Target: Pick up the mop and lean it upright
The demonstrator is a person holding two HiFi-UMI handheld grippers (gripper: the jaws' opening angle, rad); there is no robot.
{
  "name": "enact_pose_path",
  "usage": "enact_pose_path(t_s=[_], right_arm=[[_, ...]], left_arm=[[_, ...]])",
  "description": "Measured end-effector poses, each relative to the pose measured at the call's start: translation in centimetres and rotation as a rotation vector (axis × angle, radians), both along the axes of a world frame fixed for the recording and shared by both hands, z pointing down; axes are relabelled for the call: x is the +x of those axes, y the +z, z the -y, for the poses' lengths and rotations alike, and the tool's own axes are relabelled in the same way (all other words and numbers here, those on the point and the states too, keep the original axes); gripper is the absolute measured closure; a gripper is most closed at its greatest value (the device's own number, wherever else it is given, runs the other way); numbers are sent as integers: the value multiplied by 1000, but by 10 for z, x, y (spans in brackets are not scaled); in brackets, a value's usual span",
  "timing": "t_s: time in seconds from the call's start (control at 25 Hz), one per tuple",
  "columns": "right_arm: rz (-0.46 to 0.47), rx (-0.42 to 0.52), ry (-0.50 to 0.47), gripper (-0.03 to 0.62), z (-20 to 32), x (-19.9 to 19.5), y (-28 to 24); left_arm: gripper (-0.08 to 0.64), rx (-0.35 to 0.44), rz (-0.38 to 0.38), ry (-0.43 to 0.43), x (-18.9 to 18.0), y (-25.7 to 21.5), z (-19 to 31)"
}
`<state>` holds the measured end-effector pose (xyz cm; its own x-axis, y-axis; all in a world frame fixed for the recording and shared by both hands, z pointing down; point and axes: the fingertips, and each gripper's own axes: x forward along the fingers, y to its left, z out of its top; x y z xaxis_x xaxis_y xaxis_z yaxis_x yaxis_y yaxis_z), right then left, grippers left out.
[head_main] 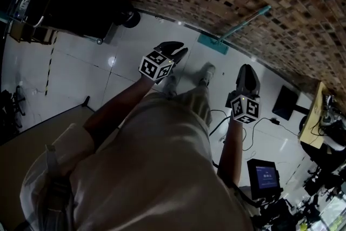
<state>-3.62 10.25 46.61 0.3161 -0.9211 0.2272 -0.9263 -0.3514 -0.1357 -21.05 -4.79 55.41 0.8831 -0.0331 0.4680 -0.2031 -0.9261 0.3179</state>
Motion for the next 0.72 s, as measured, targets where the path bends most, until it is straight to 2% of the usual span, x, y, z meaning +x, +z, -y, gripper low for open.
enact_pose_path(t_s=[0.16,0.48,0.6,0.72], right_arm=[[2,-1,35,545,-30,-8,0],[-14,3,60,543,-80,1,-5],[-16,11,45,541,-98,8,-14],[-11,2,-11,532,-117,11,-25]], left_arm=[[449,5,2,31,-4,3,-15],[449,28,-17,53,12,-10,-51],[448,36,-13,56,22,-16,-71],[448,16,-16,24,27,-24,-94]])
